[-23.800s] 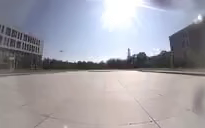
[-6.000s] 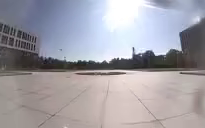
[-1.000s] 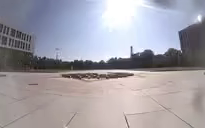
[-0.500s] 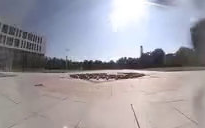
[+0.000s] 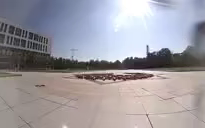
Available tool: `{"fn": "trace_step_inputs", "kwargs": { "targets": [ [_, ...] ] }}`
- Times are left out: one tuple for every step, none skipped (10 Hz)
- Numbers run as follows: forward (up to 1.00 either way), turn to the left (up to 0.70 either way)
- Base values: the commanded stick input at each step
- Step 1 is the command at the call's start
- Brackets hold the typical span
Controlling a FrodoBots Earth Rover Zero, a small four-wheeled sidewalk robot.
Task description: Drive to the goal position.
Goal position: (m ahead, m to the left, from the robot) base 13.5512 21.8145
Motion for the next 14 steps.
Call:
{"fn": "trace_step_inputs", "kwargs": {
  "targets": [
    [0.70,0.02],
    [0.70,0.01],
    [0.70,0.00],
    [0.70,0.00],
    [0.70,0.00],
    [0.70,0.00],
    [0.70,0.00],
    [0.70,0.00],
    [0.70,0.00],
    [0.70,0.00],
    [0.70,0.00],
    [0.70,0.00],
    [0.70,0.00],
    [0.70,0.00]
  ]
}}
